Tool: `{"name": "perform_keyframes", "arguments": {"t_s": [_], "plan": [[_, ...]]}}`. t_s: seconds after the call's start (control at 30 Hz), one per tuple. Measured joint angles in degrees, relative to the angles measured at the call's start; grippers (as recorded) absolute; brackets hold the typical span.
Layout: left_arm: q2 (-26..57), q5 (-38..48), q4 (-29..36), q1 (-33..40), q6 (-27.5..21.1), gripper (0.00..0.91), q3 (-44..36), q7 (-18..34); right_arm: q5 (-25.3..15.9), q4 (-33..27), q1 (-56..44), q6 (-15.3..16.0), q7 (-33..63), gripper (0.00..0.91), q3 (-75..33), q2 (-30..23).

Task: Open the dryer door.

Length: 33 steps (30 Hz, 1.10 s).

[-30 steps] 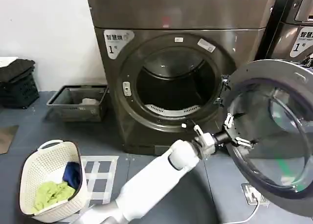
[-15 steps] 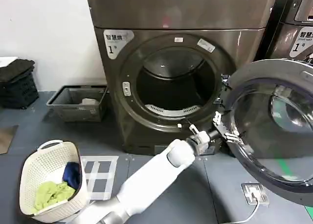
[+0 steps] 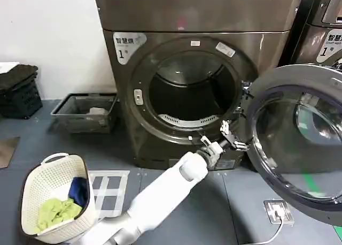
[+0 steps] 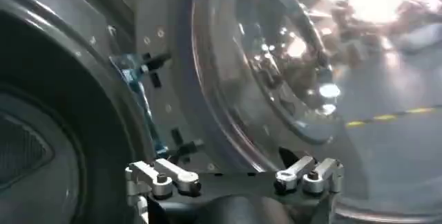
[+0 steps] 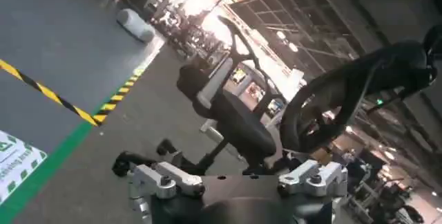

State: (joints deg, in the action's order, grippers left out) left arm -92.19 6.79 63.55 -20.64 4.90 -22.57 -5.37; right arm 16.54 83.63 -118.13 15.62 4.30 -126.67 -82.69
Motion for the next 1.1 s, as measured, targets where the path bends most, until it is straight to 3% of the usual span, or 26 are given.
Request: {"name": "perform_keyframes", "arguments": {"t_s": [0.27,0.5,0.63,0.87,1.1], "plan": [[0.0,0.1,-0.4,-0.6,-0.4,0.907,-0.1,-1.0,0.0,1.8,0.4,-0.1,-0.5,0.907,0.4,-1.0],[0.0,2.6,4.3,-2.2,-6.4,0.907,-0.2,-4.6,0.2,2.6,0.1,-1.2,-2.7,0.907,0.9,-1.0],[0.0,5.5,10.8,-4.0,-11.0,0.907,0.1,-5.2,0.3,2.5,0.1,-0.4,-2.7,0.907,1.1,-0.4],[0.7,9.6,27.9,-9.4,-16.4,0.907,3.5,-5.0,0.4,0.6,-0.7,0.0,-2.3,0.907,1.1,0.6],[15.7,14.8,43.4,-16.2,-18.9,0.907,11.0,-4.8,0.4,-1.0,-1.0,0.2,-2.1,0.907,1.7,1.6]]}}
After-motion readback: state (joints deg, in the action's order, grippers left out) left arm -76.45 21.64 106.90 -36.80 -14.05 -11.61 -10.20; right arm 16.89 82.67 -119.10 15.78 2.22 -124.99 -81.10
